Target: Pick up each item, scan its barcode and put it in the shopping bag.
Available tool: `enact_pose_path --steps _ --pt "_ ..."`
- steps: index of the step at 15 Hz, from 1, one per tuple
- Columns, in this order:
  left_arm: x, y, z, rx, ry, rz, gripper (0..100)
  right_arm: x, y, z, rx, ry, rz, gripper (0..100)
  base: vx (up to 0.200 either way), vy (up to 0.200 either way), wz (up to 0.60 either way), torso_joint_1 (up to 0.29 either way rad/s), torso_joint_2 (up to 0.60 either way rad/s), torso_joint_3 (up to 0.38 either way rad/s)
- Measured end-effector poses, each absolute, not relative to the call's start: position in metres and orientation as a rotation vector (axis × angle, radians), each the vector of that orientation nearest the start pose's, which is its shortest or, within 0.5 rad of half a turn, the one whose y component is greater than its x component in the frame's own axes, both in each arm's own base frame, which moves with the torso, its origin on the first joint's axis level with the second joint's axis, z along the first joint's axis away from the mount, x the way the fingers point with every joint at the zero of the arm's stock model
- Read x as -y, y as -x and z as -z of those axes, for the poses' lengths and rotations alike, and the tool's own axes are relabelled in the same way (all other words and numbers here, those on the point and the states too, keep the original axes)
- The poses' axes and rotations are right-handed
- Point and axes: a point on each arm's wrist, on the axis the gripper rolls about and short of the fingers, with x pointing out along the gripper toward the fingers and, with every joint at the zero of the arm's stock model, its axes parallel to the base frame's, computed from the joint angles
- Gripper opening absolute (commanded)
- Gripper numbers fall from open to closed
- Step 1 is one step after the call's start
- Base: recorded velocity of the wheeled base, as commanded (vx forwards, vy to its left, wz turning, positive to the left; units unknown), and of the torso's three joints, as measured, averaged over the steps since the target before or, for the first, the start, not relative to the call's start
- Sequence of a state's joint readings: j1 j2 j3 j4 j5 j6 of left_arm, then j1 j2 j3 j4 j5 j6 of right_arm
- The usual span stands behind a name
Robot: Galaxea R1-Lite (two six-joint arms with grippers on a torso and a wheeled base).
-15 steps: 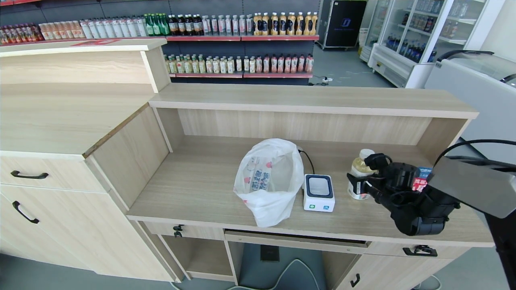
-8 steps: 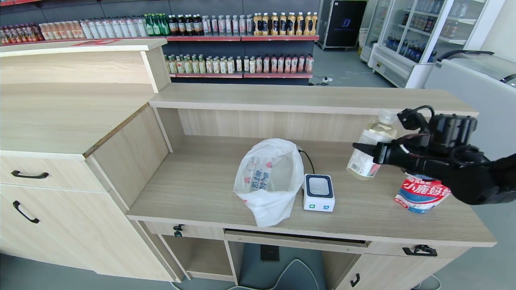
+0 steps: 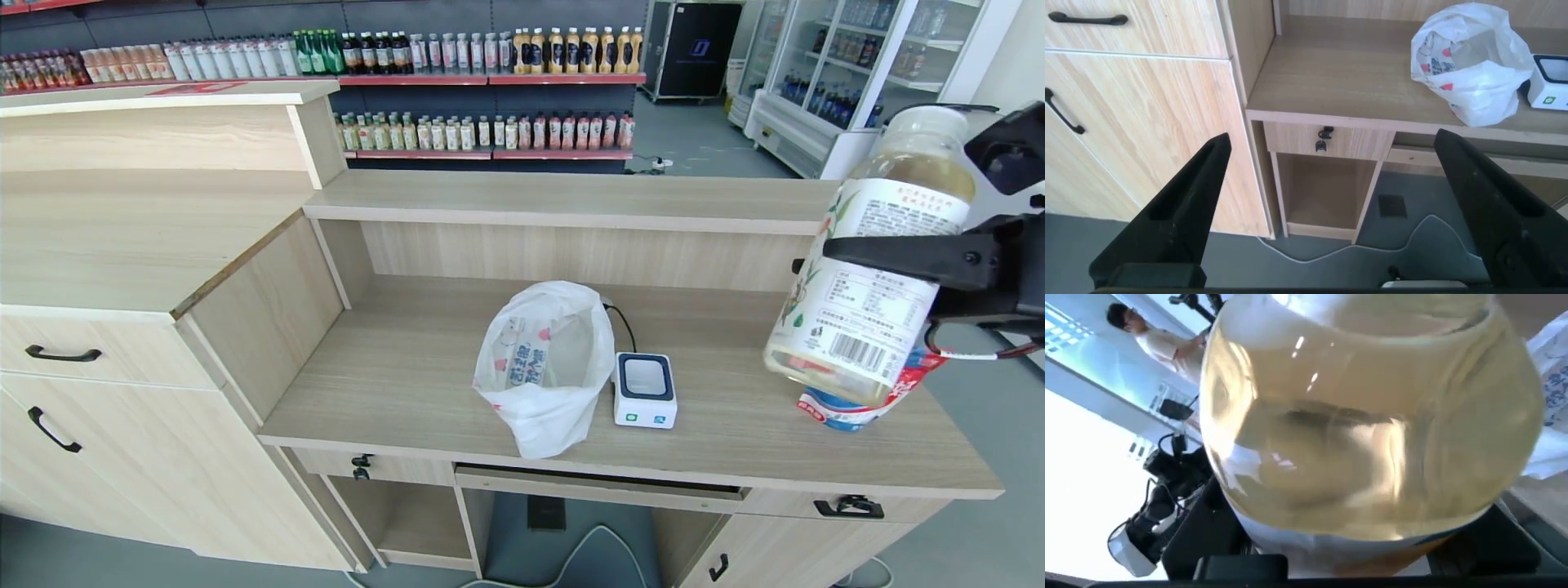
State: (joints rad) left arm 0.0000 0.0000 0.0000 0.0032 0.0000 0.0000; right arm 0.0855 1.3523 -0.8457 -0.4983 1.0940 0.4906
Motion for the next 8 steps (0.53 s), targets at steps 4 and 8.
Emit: enact_pose_path --steps 4,8 --pt "0.0 0.023 -0.075 -0.003 0.0 0.0 100 -0.054 -0.179 -0.282 -0.34 -0.463 -1.292 0 0.0 0.0 0.0 0.0 0.0 0.0" --pt "0.0 0.023 -0.075 -0.003 0.0 0.0 100 -0.066 -0.158 -0.289 -0.372 -0.486 -1.39 0 0.0 0.0 0.0 0.0 0.0 0.0"
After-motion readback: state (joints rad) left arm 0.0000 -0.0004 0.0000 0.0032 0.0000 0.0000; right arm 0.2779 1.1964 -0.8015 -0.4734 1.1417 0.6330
